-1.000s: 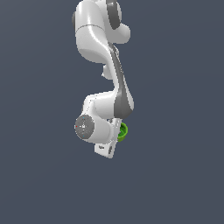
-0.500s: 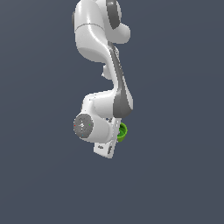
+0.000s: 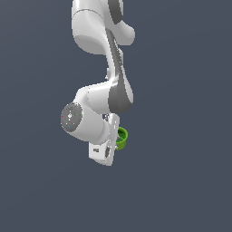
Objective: Pick up the object and move it to a goal position.
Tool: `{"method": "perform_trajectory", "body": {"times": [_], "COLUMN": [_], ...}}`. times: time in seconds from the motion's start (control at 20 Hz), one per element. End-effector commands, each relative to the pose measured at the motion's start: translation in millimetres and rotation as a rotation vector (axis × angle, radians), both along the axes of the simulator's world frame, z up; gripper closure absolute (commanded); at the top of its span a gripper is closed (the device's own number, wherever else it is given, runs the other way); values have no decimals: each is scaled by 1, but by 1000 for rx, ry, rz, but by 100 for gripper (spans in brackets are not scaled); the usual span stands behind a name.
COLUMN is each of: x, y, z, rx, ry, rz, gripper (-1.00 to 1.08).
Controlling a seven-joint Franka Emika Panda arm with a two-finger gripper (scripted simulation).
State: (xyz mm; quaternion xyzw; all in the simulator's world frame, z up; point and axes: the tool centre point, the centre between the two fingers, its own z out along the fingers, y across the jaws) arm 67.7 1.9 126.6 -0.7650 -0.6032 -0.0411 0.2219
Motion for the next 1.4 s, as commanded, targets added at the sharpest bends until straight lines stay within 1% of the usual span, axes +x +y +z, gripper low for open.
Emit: {"method": "perform_trajectory", "body": {"times": [0.0,0.4,0.65,0.8,1.05,1.2,1.35], "x": [9,33,41,43,43,43,42], "y": [-10,-44,-64,-75,-90,-96,-101], "z": [22,99,147,171,202,215,224], "rx": [9,47,71,85,104,113,120], "ry": [-61,-279,-408,-475,-559,-594,-619], "rz": [26,126,184,214,251,267,278], "gripper": [108,108,108,108,108,108,108]}}
